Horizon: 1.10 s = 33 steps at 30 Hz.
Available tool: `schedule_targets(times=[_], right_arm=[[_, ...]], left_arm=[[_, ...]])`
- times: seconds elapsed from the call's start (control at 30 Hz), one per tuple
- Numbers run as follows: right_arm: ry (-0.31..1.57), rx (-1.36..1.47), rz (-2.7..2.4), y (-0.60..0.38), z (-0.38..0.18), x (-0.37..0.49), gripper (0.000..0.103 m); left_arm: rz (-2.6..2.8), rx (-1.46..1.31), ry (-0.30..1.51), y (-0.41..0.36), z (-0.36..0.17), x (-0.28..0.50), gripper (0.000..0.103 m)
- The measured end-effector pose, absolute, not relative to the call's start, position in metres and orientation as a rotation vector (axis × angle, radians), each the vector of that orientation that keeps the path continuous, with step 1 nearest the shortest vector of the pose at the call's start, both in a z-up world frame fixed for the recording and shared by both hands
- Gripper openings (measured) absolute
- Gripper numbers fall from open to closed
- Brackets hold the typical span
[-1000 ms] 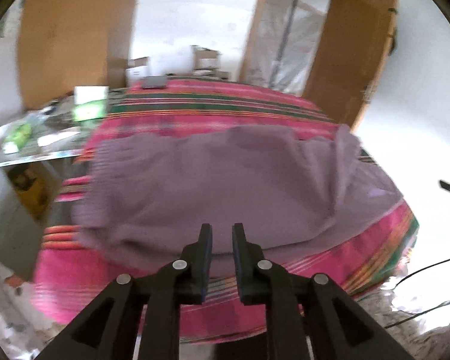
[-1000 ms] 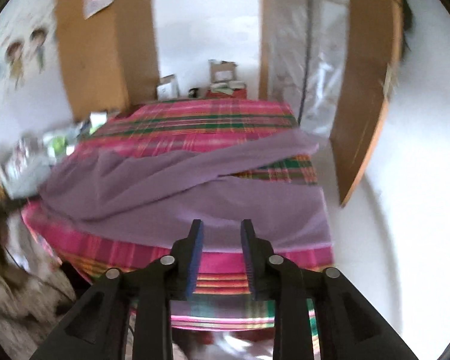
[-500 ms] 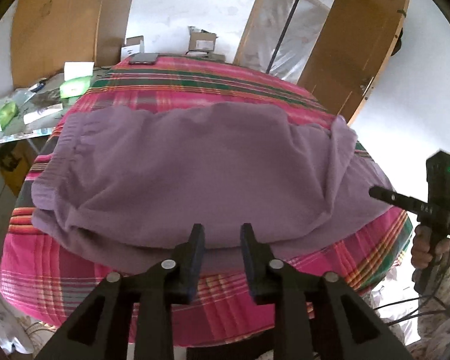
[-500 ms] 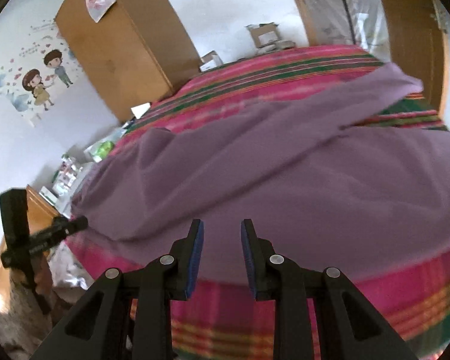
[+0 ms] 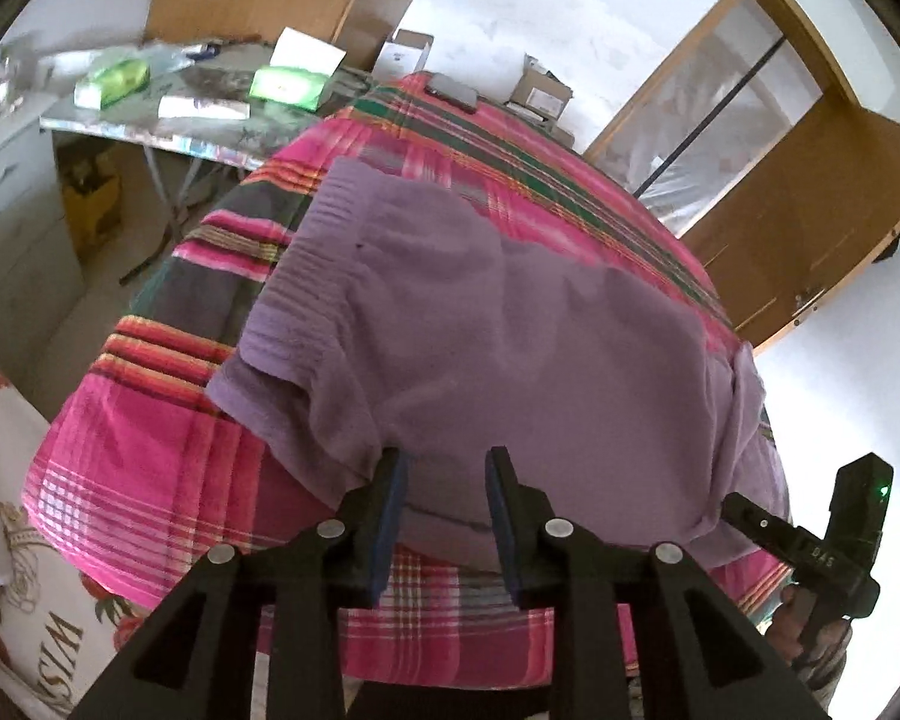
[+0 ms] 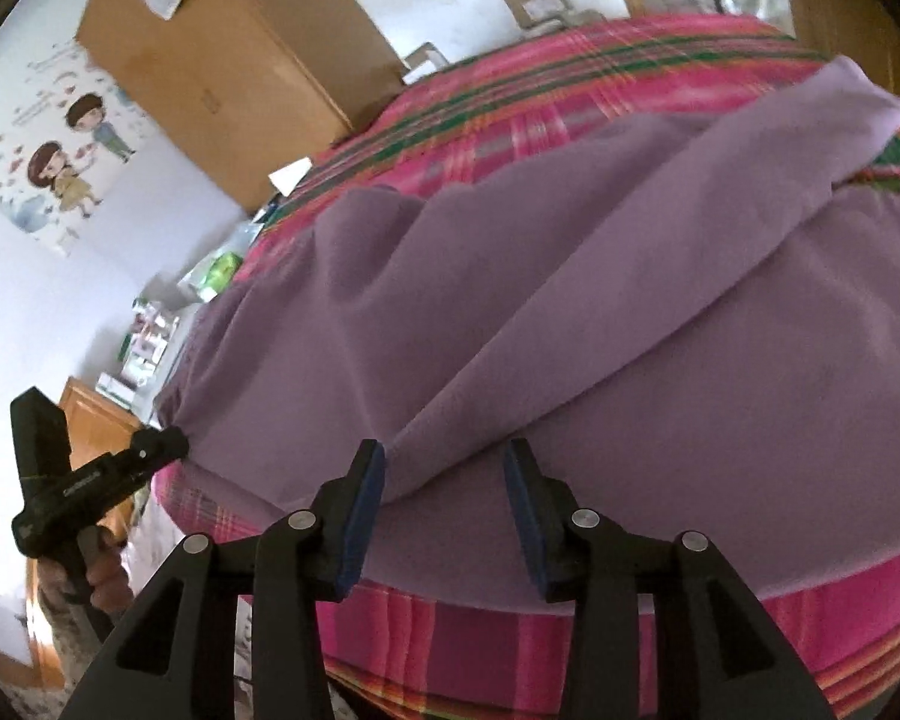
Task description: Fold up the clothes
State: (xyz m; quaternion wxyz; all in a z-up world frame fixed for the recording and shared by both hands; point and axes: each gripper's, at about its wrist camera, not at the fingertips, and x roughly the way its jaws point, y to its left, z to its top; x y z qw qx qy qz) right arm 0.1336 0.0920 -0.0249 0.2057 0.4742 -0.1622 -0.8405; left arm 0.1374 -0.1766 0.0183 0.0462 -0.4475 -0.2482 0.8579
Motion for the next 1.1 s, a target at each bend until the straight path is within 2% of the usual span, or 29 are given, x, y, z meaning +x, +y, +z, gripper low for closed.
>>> schedule_targets(times=[0.3, 0.37, 0.4, 0.43, 0.47, 0.5, 0.53, 0.6, 0.67, 0.83, 1.1], right_arm=[[-0.506, 1.345, -2.436, 0.08, -0.026, 0.129, 0.042], [-0.481, 1.354, -2.464, 0.08, -0.026, 0.13, 0.026], [-0.48, 1.356, -2.467, 0.08, -0.027, 0.13, 0.025], [-0.479, 1.357, -2.47, 0.081, -0.028, 0.13, 0.021], [-0.477, 1.358, -2.473, 0.082, -0.029, 0.131, 0.013], [-0.476, 1.357, -2.473, 0.082, -0.029, 0.131, 0.011], [-0.478, 1.352, -2.473, 0.082, -0.029, 0.13, 0.01], [-0.475, 1.34, -2.476, 0.084, -0.028, 0.131, 0.008], [-0.471, 1.318, -2.484, 0.085, -0.027, 0.134, 0.006], [-0.489, 1.237, -2.508, 0.089, -0.016, 0.144, 0.005], [-0.487, 1.167, -2.515, 0.09, -0.004, 0.16, 0.005]], left_arm=[[2.549, -1.383, -0.904, -0.186, 0.011, 0.129, 0.029], [2.538, -1.382, -0.923, -0.188, 0.01, 0.127, 0.029], [2.532, -1.379, -0.936, -0.19, 0.008, 0.125, 0.028], [2.531, -1.375, -0.951, -0.191, 0.007, 0.126, 0.024], [2.536, -1.373, -0.956, -0.192, 0.007, 0.126, 0.021], [2.546, -1.376, -0.953, -0.193, 0.006, 0.126, 0.015], [2.555, -1.376, -0.952, -0.193, 0.006, 0.127, 0.009], [2.565, -1.361, -0.958, -0.194, 0.007, 0.13, 0.003], [2.573, -1.33, -0.975, -0.195, 0.009, 0.133, 0.0], [2.623, -1.233, -1.009, -0.2, 0.019, 0.144, 0.0], [2.591, -1.27, -1.123, -0.213, 0.009, 0.144, 0.003]])
